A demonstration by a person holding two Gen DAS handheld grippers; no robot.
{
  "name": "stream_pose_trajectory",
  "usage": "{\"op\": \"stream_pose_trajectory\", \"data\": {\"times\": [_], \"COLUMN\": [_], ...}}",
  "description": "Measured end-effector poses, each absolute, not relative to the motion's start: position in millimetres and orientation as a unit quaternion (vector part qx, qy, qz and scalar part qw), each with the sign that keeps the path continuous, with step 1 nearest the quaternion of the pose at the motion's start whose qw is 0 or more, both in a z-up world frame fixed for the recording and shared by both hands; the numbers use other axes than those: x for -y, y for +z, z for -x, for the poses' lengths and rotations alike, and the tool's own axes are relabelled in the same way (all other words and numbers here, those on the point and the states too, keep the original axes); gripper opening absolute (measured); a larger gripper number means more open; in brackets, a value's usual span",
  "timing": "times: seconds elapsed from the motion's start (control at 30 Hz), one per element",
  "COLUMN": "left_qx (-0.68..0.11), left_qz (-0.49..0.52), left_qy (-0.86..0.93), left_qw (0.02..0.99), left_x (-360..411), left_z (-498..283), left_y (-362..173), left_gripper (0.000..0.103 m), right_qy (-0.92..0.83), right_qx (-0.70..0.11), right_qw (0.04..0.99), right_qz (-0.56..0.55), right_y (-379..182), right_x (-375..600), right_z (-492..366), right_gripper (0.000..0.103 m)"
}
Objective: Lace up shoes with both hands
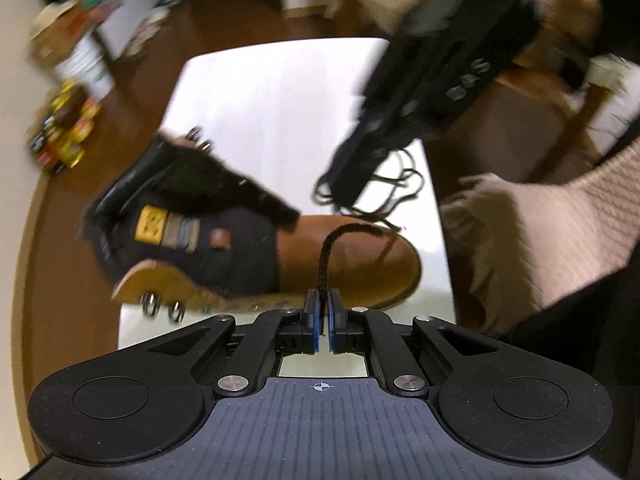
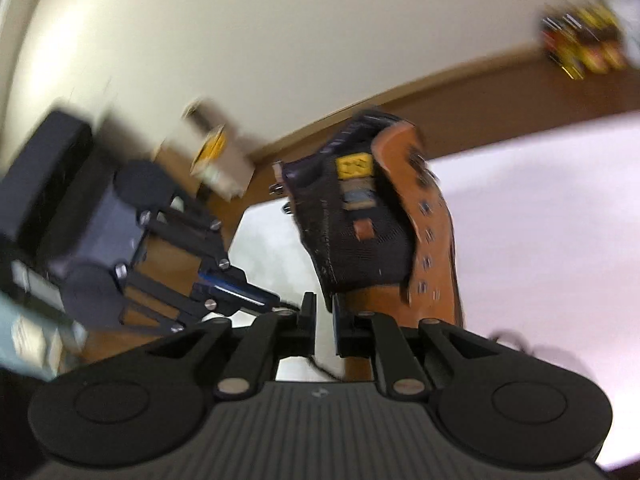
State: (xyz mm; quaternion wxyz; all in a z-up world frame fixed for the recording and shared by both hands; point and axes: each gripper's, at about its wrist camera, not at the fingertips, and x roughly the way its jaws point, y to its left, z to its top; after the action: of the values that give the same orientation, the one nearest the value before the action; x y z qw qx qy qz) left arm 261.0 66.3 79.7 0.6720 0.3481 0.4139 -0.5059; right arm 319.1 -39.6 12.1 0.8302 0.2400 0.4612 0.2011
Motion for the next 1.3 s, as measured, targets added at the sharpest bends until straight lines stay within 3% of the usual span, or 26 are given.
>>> {"op": "stream_pose_trajectory", "data": {"times": [0.2,0.43,0.73,0.83,1.1,1.2,1.27,1.3], "left_qx": [-0.426,-0.424,-0.430,-0.433,-0.431,-0.426,-0.423,-0.419], "left_qz": [-0.316,-0.323,-0.317,-0.316,-0.333,-0.337,-0.340,-0.344], "left_qy": [-0.468,-0.461,-0.458,-0.454,-0.445,-0.439,-0.440,-0.441], "left_qw": [0.707,0.709,0.711,0.712,0.711,0.716,0.715,0.715], "left_x": [-74.2,-75.3,-71.8,-70.6,-70.4,-72.2,-73.0,-73.5], "left_z": [-253.4,-246.3,-246.6,-246.3,-245.6,-246.0,-244.6,-242.0], "left_y": [89.4,104.3,102.0,102.4,103.7,100.5,99.9,99.8], "left_gripper": [0.004,0.004,0.004,0.004,0.004,0.004,0.004,0.004], "right_qy": [0.174,0.175,0.179,0.189,0.191,0.183,0.176,0.172], "right_qx": [-0.427,-0.411,-0.412,-0.412,-0.401,-0.413,-0.414,-0.413], "right_qw": [0.777,0.733,0.703,0.701,0.698,0.676,0.656,0.646], "right_qz": [-0.429,-0.513,-0.552,-0.551,-0.561,-0.583,-0.606,-0.619], "right_y": [-16.0,-34.2,-50.9,-54.8,-56.8,-64.7,-71.3,-74.8], "right_x": [38.9,30.7,31.0,30.5,34.2,36.3,37.4,37.9], "right_z": [-293.4,-307.1,-312.4,-313.3,-313.2,-312.8,-310.1,-308.3], "right_gripper": [0.014,0.015,0.014,0.003,0.001,0.006,0.019,0.020]}}
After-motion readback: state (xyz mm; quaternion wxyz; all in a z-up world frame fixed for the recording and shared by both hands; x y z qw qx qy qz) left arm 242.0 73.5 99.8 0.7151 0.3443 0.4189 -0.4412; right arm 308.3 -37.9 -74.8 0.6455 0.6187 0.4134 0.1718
